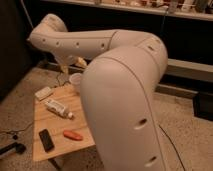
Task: Move the arm in a circular motion
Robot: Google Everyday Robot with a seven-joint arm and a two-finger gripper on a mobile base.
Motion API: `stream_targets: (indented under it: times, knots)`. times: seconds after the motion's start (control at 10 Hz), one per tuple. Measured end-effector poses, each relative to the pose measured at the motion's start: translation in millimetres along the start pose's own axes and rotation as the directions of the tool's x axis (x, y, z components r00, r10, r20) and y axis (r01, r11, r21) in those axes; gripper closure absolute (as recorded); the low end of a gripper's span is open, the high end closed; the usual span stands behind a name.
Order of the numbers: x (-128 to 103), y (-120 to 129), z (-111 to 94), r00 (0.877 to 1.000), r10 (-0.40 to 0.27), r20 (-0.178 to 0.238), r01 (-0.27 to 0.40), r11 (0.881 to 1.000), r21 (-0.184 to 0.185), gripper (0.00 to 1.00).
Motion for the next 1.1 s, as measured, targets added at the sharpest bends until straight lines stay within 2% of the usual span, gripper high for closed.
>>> stream_targets:
  times: [0.2,0.3,0.4,0.6,0.7,0.8,0.9,1.0,1.1]
  knots:
    - [3.9,48.0,-8.7,0.995,-0.097,0.014,0.097,0.994,-0.051,0.35]
    - [17.7,76.1,-12.6,0.985,-0.173,0.013,0.173,0.982,-0.081,0.35]
    - [36.9,92.0,-13.9,0.971,-0.239,0.002,0.238,0.966,-0.099,0.35]
    - [86.8,107.1,-16.2,0.934,-0.357,-0.035,0.349,0.927,-0.136,0.35]
    - [124.4,107.4,-17.3,0.901,-0.429,-0.069,0.414,0.896,-0.16,0.35]
    - [154.8,102.1,-17.3,0.875,-0.474,-0.102,0.453,0.874,-0.178,0.35]
    - [179.0,95.1,-15.7,0.856,-0.499,-0.135,0.471,0.86,-0.195,0.35]
    - [213.2,79.4,-9.9,0.832,-0.52,-0.192,0.481,0.85,-0.215,0.35]
    - [240.4,61.8,-3.1,0.815,-0.523,-0.248,0.478,0.85,-0.223,0.35]
